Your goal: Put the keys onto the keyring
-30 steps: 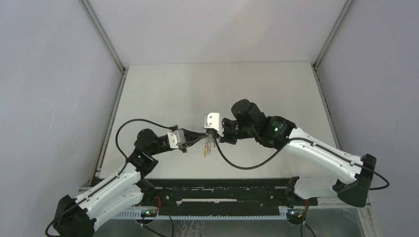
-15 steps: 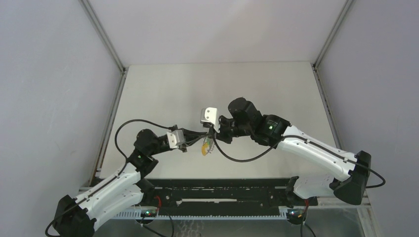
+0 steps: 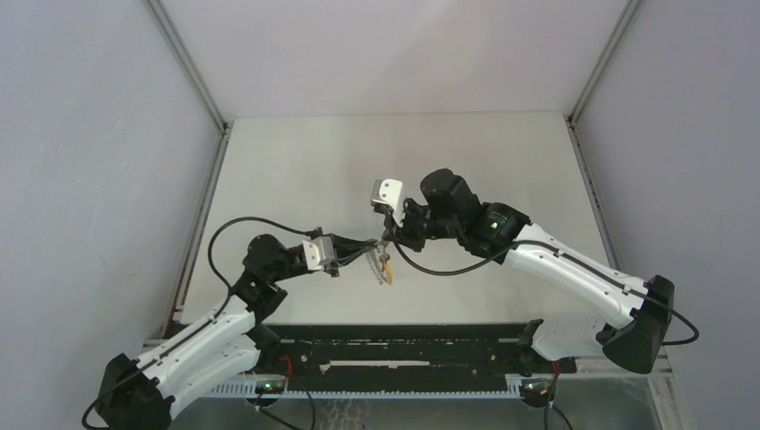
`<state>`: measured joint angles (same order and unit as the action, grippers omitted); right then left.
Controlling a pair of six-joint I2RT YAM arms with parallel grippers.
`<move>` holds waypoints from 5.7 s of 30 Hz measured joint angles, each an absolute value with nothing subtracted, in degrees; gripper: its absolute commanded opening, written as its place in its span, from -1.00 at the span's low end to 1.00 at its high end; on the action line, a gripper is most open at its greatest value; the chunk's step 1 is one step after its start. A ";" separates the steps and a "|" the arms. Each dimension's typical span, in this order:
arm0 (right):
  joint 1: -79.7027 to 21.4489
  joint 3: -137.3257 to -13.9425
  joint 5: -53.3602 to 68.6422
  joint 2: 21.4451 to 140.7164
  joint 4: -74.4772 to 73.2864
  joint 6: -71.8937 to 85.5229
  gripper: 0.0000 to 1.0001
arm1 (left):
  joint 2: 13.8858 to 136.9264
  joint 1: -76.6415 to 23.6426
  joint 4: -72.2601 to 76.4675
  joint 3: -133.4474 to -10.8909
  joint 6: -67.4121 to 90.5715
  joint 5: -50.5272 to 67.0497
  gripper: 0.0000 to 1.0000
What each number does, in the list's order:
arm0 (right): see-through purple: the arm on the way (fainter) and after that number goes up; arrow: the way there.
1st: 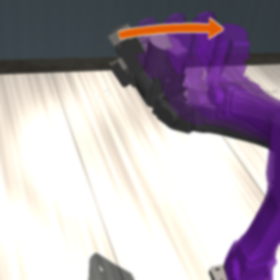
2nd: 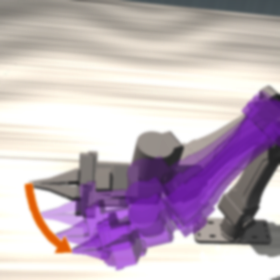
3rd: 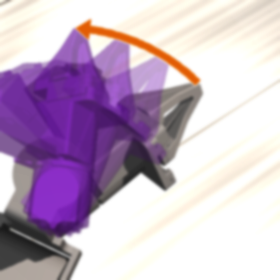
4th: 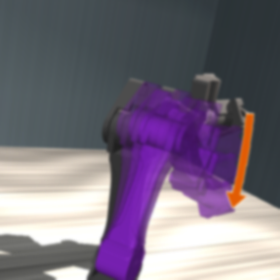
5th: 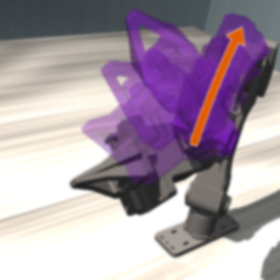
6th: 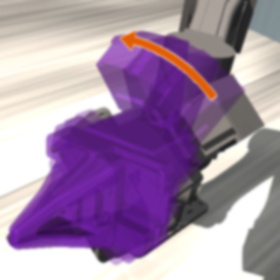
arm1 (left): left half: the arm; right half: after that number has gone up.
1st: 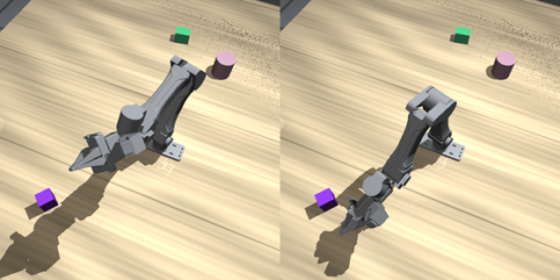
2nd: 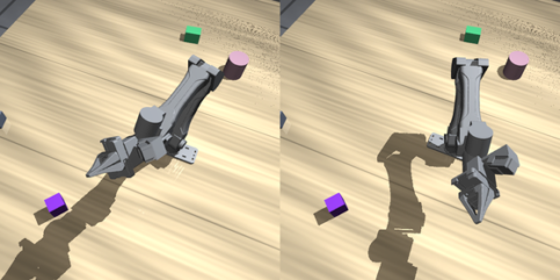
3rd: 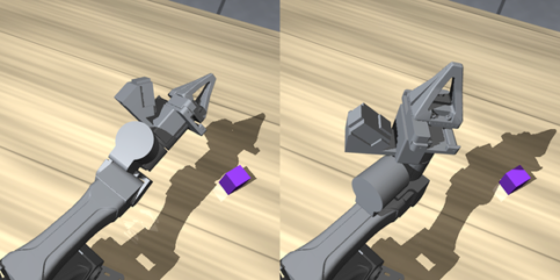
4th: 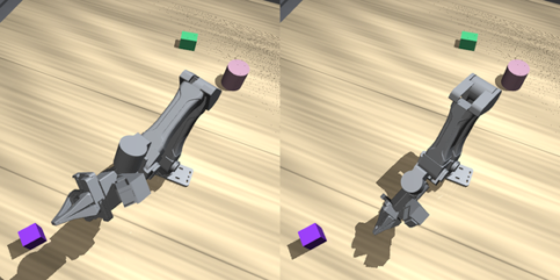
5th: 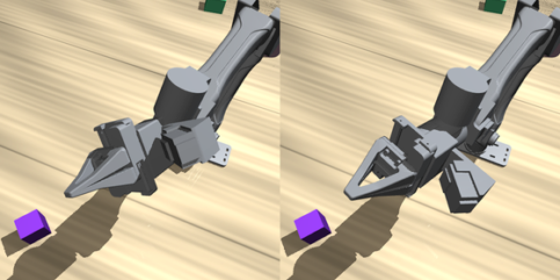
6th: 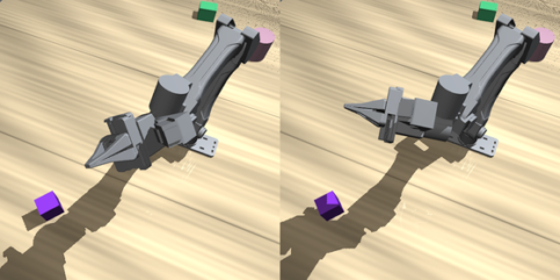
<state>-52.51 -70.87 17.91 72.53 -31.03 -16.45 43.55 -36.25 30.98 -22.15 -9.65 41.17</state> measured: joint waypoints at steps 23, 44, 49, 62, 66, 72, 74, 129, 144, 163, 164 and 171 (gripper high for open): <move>-53.78 -70.87 19.79 71.92 -32.16 -19.64 -1.00 | 43.48 -36.36 30.76 -22.15 -9.65 39.05 -0.99; -54.74 -70.87 19.25 71.88 -31.92 -19.99 -1.00 | 43.51 -36.42 30.76 -22.15 -9.65 39.72 -0.99; -54.06 -70.87 19.16 71.88 -31.90 -18.48 -1.00 | 43.51 -36.42 30.76 -22.15 -9.65 40.88 -0.99; -52.01 -70.94 20.32 72.44 -32.67 -15.68 -1.00 | 44.12 -36.69 27.73 -22.15 -10.24 42.41 -0.99; -50.52 -71.37 20.25 73.41 -32.75 -14.70 -1.00 | 42.65 -37.08 29.39 -22.13 -9.61 42.92 -0.99; -50.22 -71.55 20.34 74.50 -33.21 -14.09 -1.00 | 41.36 -37.23 33.76 -22.13 -8.14 42.74 -0.99; -49.98 -71.18 20.36 74.13 -32.53 -14.20 -1.00 | 41.47 -37.26 33.71 -22.11 -8.21 41.54 -0.99; -39.59 -57.19 2.85 97.84 -14.87 -1.67 -0.55 | 40.51 -37.26 29.45 -20.34 -10.15 16.71 -1.00; -39.09 -65.04 3.11 98.80 -24.71 2.37 -0.58 | 40.25 -37.26 29.45 -20.34 -10.15 16.69 -0.99; -40.27 -66.00 1.34 103.22 -26.63 2.15 -0.61 | 40.16 -37.26 29.45 -20.34 -10.15 16.71 -1.00; -40.29 -66.22 1.32 103.37 -26.65 2.15 -0.61 | 40.16 -37.26 29.43 -20.34 -10.15 16.71 -0.99; -40.34 -68.36 1.26 104.62 -27.09 1.91 -0.64 | 40.16 -37.26 29.45 -20.34 -10.15 16.71 -0.99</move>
<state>-40.34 -68.36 1.26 104.62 -27.09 1.91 40.16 -37.26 29.45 -20.34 -10.15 16.71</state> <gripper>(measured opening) 0.185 0.009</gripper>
